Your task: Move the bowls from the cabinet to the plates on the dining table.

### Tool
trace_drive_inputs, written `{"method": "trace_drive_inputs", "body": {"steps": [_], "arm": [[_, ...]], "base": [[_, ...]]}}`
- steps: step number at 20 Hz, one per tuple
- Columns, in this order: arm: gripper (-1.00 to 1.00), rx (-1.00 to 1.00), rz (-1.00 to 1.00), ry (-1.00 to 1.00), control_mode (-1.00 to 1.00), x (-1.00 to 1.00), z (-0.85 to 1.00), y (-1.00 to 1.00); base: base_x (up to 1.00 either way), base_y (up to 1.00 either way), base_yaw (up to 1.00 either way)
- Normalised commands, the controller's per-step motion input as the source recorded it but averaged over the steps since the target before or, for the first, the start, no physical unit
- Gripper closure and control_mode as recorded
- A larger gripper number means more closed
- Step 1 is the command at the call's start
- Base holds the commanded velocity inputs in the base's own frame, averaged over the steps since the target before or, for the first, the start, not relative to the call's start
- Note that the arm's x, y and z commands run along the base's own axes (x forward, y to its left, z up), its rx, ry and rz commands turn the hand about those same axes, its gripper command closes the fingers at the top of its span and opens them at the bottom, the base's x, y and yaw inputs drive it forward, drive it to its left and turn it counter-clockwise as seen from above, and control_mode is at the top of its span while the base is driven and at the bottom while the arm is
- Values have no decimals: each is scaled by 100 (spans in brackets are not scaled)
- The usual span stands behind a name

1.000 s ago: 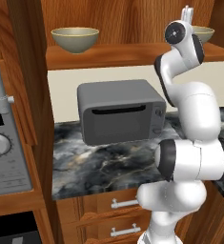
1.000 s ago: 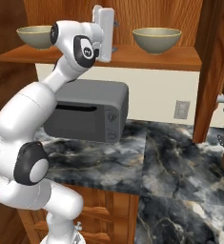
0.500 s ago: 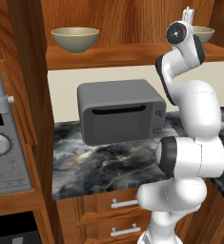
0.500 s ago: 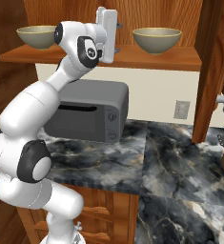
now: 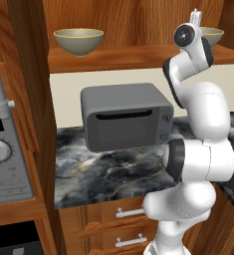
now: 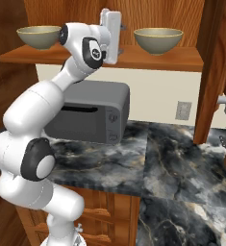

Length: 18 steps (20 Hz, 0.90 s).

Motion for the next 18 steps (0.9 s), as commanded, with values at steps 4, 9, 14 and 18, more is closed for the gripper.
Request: {"method": "trace_drive_inputs", "body": {"steps": [4, 9, 14, 18], "arm": [[-100, 0, 0, 0, -100, 14, -3, -9], [-100, 0, 0, 0, -100, 16, -4, -8], [-100, 0, 0, 0, -100, 19, -4, -6], [-100, 0, 0, 0, -100, 21, -2, -7]], "base": [[0, 0, 0], [0, 0, 0], [0, 0, 0], [0, 0, 0]]}}
